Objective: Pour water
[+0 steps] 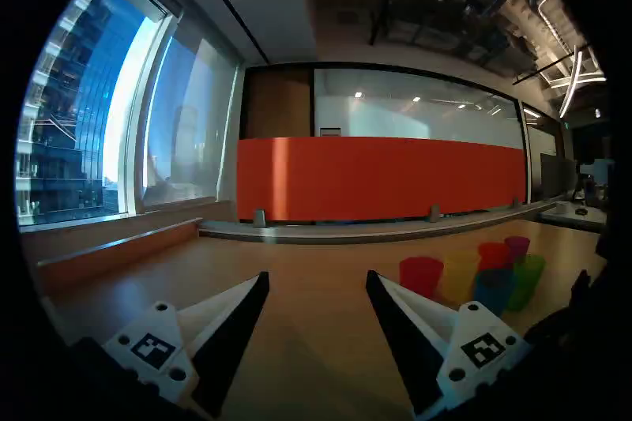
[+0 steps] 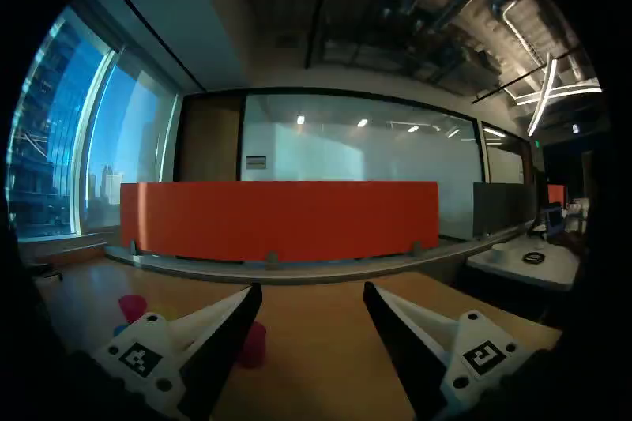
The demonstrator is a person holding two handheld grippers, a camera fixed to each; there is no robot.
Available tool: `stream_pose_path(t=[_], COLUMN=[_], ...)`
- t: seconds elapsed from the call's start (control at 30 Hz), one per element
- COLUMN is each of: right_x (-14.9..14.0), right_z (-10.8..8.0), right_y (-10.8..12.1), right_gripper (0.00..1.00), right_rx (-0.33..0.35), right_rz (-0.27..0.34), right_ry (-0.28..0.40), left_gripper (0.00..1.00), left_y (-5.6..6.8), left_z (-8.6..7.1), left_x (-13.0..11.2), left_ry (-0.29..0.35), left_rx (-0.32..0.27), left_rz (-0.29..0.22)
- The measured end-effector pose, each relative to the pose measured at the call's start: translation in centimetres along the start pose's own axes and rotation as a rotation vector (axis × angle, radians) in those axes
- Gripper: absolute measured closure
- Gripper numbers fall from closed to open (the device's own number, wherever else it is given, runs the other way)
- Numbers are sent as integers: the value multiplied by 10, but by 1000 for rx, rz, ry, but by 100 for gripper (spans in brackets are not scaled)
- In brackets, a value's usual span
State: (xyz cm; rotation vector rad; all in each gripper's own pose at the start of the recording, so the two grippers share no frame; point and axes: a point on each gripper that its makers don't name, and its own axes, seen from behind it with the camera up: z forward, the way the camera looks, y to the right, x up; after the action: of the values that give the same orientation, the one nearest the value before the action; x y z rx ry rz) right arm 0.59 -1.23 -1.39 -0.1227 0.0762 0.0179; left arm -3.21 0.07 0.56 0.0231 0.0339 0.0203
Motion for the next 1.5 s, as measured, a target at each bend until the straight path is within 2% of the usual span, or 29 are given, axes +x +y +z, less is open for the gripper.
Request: stream_pose_path(t=[0.17, 0.7, 1.0, 1.27, 1.5], right_x=[0, -1, -7, -28, -58], right_z=[0, -6, 1, 14, 19], right_y=[0, 2, 1, -4, -1], right_gripper=[1, 1, 1, 1, 1], right_rx=[4, 15, 45, 85, 99], right_rz=[4, 1, -2, 55, 73], right_ry=[1, 12, 27, 18, -10], left_gripper=[9, 9, 9, 9, 9], left_y=[2, 2, 2, 2, 2], left_z=[1, 1, 1, 1, 1], left_x=[-3, -4, -5, -5, -4], left_ry=[-18, -19, -20, -20, -20], left_rx=[-6, -6, -6, -6, -6], left_rz=[1, 5, 5, 5, 5])
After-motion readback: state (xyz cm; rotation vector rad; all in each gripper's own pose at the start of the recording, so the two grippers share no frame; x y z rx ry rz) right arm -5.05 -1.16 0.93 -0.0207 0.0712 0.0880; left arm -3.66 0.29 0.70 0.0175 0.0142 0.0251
